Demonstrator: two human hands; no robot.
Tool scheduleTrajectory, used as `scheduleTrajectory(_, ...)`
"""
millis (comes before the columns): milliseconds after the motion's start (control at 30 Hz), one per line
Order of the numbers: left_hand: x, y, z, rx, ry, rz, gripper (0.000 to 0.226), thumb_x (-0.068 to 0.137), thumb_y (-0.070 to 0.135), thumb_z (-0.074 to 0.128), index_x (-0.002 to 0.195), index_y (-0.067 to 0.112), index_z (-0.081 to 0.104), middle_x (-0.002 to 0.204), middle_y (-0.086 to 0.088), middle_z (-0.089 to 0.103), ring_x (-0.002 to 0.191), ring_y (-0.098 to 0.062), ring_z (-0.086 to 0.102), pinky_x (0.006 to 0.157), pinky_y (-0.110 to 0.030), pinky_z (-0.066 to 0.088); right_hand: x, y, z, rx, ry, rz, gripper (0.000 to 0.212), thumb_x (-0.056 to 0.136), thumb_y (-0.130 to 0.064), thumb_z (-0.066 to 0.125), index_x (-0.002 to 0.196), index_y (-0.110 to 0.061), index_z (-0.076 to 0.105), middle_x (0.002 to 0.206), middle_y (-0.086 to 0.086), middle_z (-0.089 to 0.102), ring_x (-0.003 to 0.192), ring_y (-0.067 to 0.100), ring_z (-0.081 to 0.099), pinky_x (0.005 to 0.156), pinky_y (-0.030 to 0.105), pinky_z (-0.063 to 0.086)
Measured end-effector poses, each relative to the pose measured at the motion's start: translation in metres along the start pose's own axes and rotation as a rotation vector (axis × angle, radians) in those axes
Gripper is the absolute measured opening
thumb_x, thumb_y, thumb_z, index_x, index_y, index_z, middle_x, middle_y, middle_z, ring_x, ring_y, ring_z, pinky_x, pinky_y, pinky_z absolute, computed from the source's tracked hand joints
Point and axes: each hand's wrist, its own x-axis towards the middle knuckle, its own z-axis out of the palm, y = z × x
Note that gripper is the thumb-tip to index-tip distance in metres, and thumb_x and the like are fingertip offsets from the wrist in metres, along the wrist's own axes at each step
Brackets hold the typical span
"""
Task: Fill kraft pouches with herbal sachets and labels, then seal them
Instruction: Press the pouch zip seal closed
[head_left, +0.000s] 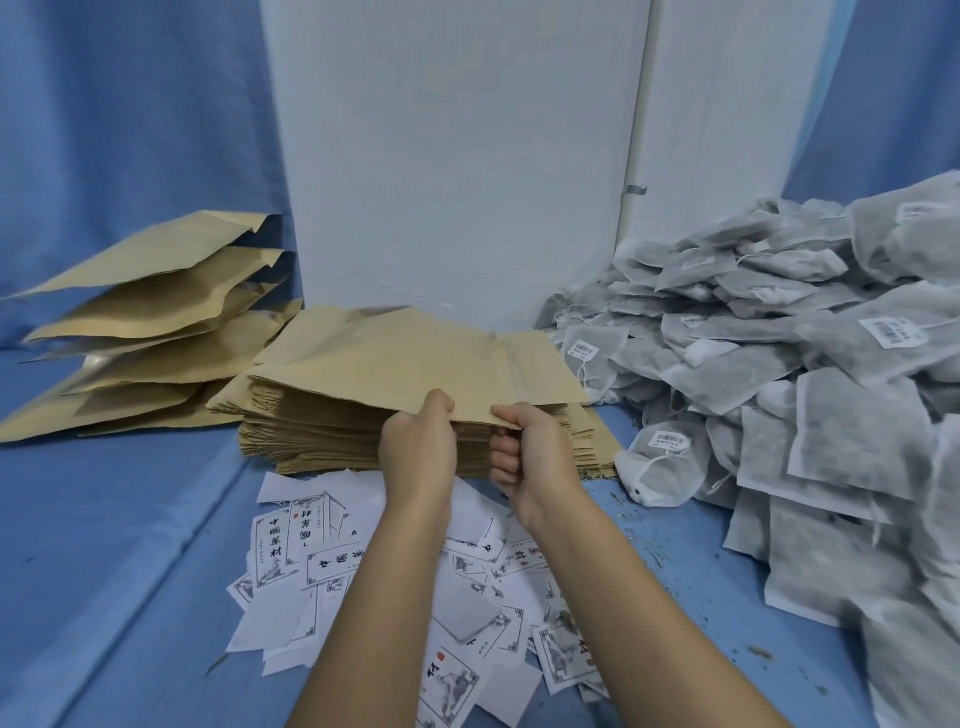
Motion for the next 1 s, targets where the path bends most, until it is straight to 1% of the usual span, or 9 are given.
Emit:
scheduleTrajectory(100, 0.001, -0.001, -0.002, 0.018, -0.012, 0.019, 0.025, 0.085, 0.017, 0.054, 0.062, 0.009, 0.046, 0.051, 0.000, 0.043, 0.047, -0.016, 0.034, 0.052, -0.027, 0.030, 0.000, 0.004, 0.000, 0.028, 0.058, -0.038, 0.027, 0.090, -0.012, 0.048, 0.065, -0.015, 0.039, 0.036, -0.009, 0.027, 0.029, 0.006, 0.018, 0.030, 0.017, 0.014)
scheduleTrajectory(167, -0.002, -0.002, 0.000, 0.022, -0.059, 0.013, 0.028, 0.085, 0.017, 0.053, 0.059, 0.012, 0.043, 0.047, 0.002, 0.040, 0.043, -0.014, 0.033, 0.050, -0.025, 0.031, 0.000, 0.009, 0.002, 0.058, 0.075, -0.087, 0.026, 0.090, -0.015, 0.048, 0.065, -0.016, 0.040, 0.037, -0.009, 0.028, 0.029, 0.006, 0.020, 0.031, 0.017, 0.017)
scheduleTrajectory(333, -0.010, -0.002, 0.004, 0.121, -0.276, -0.053, 0.055, 0.088, 0.027, 0.057, 0.035, 0.016, 0.049, 0.034, 0.005, 0.041, 0.030, -0.008, 0.037, 0.037, -0.012, 0.032, -0.004, 0.021, 0.008, 0.039, 0.152, -0.210, 0.055, 0.090, -0.019, 0.053, 0.036, -0.019, 0.045, 0.035, -0.004, 0.040, 0.028, 0.007, 0.035, 0.034, 0.013, 0.030)
scheduleTrajectory(433, -0.009, 0.002, 0.003, 0.012, -0.207, -0.096, 0.035, 0.088, 0.018, 0.053, 0.054, 0.010, 0.049, 0.033, 0.007, 0.037, 0.028, -0.007, 0.030, 0.036, -0.015, 0.027, -0.001, 0.016, 0.004, 0.102, 0.228, -0.217, 0.035, 0.090, -0.014, 0.052, 0.055, -0.013, 0.044, 0.042, -0.003, 0.040, 0.031, 0.007, 0.036, 0.034, 0.014, 0.029)
scheduleTrajectory(500, -0.007, 0.004, 0.002, -0.027, -0.166, -0.069, 0.029, 0.086, 0.013, 0.053, 0.058, 0.009, 0.048, 0.032, 0.009, 0.038, 0.028, -0.005, 0.029, 0.036, -0.016, 0.027, 0.000, 0.013, 0.002, 0.092, 0.247, -0.225, 0.030, 0.088, -0.014, 0.052, 0.060, -0.013, 0.042, 0.044, -0.003, 0.037, 0.032, 0.007, 0.032, 0.035, 0.015, 0.027)
scheduleTrajectory(600, -0.007, 0.002, 0.001, -0.044, -0.219, -0.092, 0.032, 0.085, 0.011, 0.051, 0.054, 0.008, 0.046, 0.032, 0.006, 0.034, 0.028, -0.007, 0.027, 0.035, -0.015, 0.026, 0.000, 0.014, 0.003, 0.032, 0.168, -0.190, 0.030, 0.087, -0.015, 0.053, 0.059, -0.012, 0.042, 0.040, -0.003, 0.038, 0.030, 0.008, 0.030, 0.033, 0.014, 0.025)
scheduleTrajectory(700, -0.010, 0.002, 0.002, -0.058, -0.263, -0.158, 0.034, 0.085, 0.012, 0.051, 0.051, 0.009, 0.045, 0.033, 0.003, 0.032, 0.029, -0.009, 0.026, 0.035, -0.014, 0.026, -0.002, 0.012, 0.005, -0.039, 0.124, -0.137, 0.026, 0.086, -0.010, 0.054, 0.060, -0.009, 0.051, 0.042, 0.001, 0.046, 0.030, 0.008, 0.037, 0.034, 0.013, 0.029)
scheduleTrajectory(833, -0.008, 0.004, 0.002, -0.135, -0.115, -0.093, 0.033, 0.083, 0.011, 0.055, 0.052, 0.011, 0.043, 0.035, 0.006, 0.034, 0.029, -0.006, 0.024, 0.033, -0.015, 0.021, 0.000, 0.001, 0.000, 0.040, 0.222, -0.191, 0.022, 0.085, -0.008, 0.055, 0.066, -0.012, 0.045, 0.036, -0.007, 0.040, 0.028, 0.005, 0.034, 0.032, 0.015, 0.026)
scheduleTrajectory(1000, -0.008, 0.002, 0.003, -0.099, -0.096, -0.068, 0.034, 0.083, 0.007, 0.054, 0.052, 0.012, 0.042, 0.035, 0.008, 0.037, 0.028, -0.004, 0.025, 0.032, -0.014, 0.021, 0.003, 0.001, -0.004, 0.054, 0.281, -0.208, 0.019, 0.082, -0.008, 0.056, 0.070, -0.013, 0.042, 0.035, -0.010, 0.037, 0.028, 0.004, 0.032, 0.032, 0.015, 0.026)
